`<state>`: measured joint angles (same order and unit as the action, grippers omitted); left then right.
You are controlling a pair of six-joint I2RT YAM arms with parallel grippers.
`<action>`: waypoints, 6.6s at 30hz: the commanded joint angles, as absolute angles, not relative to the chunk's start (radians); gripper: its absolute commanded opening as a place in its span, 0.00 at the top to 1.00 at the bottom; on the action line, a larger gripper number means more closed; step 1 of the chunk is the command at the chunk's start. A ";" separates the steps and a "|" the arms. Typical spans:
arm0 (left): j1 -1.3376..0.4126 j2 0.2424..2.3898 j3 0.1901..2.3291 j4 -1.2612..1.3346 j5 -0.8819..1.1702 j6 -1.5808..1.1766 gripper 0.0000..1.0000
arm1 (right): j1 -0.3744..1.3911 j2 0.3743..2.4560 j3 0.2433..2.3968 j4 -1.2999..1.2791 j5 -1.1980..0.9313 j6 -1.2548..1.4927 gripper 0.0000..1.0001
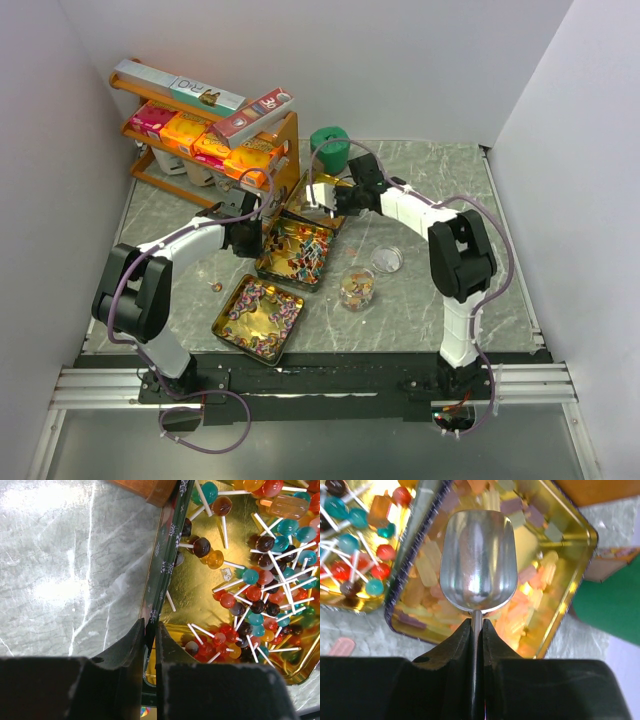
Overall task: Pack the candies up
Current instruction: Scoop the fake candies from the storage box, then place the fake candies in the packing bottle.
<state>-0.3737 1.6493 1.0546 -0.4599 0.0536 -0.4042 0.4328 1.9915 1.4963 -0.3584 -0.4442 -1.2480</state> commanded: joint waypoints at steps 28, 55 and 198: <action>-0.371 1.646 1.118 -0.420 0.038 -0.405 0.99 | 0.591 2.200 1.862 -0.770 -0.607 -0.958 1.00; -0.390 1.666 1.106 -0.407 0.063 -0.411 0.99 | 0.610 2.049 1.373 -0.085 -0.588 -0.350 1.00; -0.396 1.542 1.100 -0.371 0.028 -0.463 0.04 | 0.746 1.019 1.166 -1.238 -0.101 0.456 1.00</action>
<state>-0.3916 1.5852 1.1034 -0.4038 0.0292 -0.4545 0.7536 1.0134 1.0939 -1.1316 -0.0826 0.4328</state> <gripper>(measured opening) 0.967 0.180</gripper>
